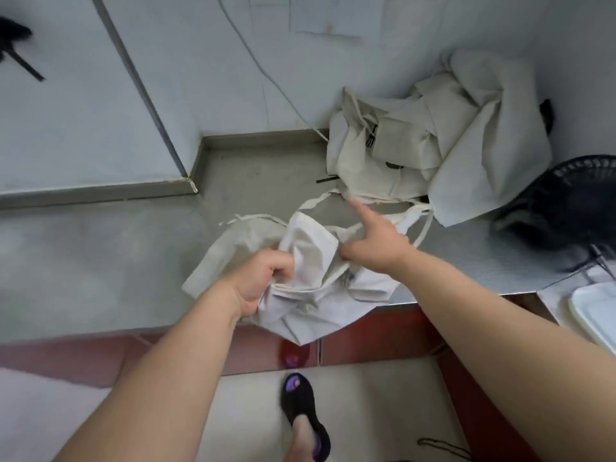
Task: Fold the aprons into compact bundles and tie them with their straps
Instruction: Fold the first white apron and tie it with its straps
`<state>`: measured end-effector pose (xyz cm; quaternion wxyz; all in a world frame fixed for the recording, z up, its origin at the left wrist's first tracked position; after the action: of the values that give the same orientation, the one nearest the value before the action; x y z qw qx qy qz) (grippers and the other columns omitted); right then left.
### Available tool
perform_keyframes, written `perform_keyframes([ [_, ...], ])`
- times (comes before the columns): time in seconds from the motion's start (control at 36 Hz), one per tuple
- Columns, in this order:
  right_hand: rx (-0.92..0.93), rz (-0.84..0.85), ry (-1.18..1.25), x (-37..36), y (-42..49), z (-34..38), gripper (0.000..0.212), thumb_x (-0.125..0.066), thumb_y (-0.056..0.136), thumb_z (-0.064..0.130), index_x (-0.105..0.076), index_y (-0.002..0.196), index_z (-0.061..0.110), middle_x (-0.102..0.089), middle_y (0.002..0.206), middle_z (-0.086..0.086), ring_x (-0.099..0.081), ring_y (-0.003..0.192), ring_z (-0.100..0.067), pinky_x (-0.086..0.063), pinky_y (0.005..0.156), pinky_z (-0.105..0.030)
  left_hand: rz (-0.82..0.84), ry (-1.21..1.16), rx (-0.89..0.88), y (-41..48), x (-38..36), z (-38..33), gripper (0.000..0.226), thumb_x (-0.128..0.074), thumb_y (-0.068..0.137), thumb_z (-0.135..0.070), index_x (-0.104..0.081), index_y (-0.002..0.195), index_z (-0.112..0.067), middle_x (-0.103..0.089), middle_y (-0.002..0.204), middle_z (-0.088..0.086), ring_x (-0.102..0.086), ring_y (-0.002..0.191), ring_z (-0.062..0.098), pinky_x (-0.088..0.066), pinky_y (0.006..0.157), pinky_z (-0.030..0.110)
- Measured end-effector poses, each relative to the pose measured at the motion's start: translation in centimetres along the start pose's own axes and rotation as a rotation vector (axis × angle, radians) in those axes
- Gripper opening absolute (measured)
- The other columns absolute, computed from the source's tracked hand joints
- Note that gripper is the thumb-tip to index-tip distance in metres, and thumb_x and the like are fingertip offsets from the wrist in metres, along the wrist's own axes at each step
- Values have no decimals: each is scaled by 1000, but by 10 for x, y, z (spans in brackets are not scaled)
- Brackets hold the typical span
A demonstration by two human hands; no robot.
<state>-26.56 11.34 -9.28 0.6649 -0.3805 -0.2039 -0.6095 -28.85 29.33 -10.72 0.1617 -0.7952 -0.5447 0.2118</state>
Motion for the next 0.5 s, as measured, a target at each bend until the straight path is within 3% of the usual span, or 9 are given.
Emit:
perform_keyframes([
  [0.03, 10, 55, -103, -3, -15, 0, 74, -61, 82, 36, -23, 145, 39, -45, 139, 5, -36, 133, -21, -23, 111, -44, 11, -28, 7, -15, -6, 8, 9, -54, 47, -5, -61, 51, -6, -53, 54, 7, -51, 55, 22, -39, 58, 27],
  [0.08, 46, 134, -307, -11, -37, 2, 59, -59, 81, 43, -43, 137, 32, -60, 119, 8, -49, 121, -19, -25, 105, -44, 20, -69, -19, -37, -14, 17, 16, -56, 60, -15, -72, 55, -11, -66, 61, 4, -62, 63, 19, -49, 68, 27],
  [0.14, 73, 146, -474, -20, -56, 4, 48, -60, 78, 42, -59, 122, 21, -66, 111, 4, -56, 109, -20, -27, 96, -42, -7, -69, -74, -55, -13, 24, 15, -62, 64, -23, -76, 63, -15, -71, 71, 2, -64, 76, 20, -46, 86, 34],
  [0.19, 119, 167, -466, -29, -75, 4, 38, -61, 77, 36, -67, 106, 12, -69, 101, -4, -60, 97, -24, -37, 89, -38, -12, -67, -84, -78, -11, 32, 10, -68, 64, -20, -77, 67, -17, -73, 77, 3, -68, 78, 18, -43, 92, 37],
  [0.25, 147, 218, -343, -37, -91, 8, 23, -57, 79, 24, -66, 85, 4, -66, 85, -11, -57, 77, -25, -44, 71, -30, -36, -67, -100, -98, -6, 39, 14, -70, 60, -21, -77, 71, -16, -73, 82, 4, -68, 84, 20, -42, 96, 40],
  [0.28, 139, 230, -287, -40, -98, 9, 21, -54, 81, 18, -66, 85, 2, -65, 85, -11, -53, 75, -23, -44, 67, -29, -57, -77, -102, -105, -2, 43, 16, -69, 61, -22, -77, 73, -15, -73, 84, 5, -66, 89, 23, -41, 99, 41],
  [0.39, 113, 298, -213, -51, -121, 14, 11, -50, 83, 6, -61, 86, 8, -56, 77, -2, -51, 79, -22, -40, 57, -24, -76, -145, -47, -129, 2, 55, 15, -66, 61, -16, -74, 73, -11, -70, 76, 8, -66, 76, 22, -45, 86, 35],
  [0.5, 80, 228, -110, -61, -129, 10, 22, -37, 85, 0, -59, 80, 0, -53, 76, -10, -48, 68, -24, -38, 56, -27, -72, -171, 30, -141, 4, 71, 31, -67, 60, -20, -67, 88, -6, -67, 83, 12, -66, 76, 25, -46, 80, 33],
])
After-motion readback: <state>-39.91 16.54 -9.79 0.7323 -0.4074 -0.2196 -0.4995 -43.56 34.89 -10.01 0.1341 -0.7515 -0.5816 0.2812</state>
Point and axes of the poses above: each hand's wrist, its own y-axis towards the middle knuckle, its own x-axis out of the back of the hand, z = x × y, the point moved 3 cm from there along y, towards the middle knuckle
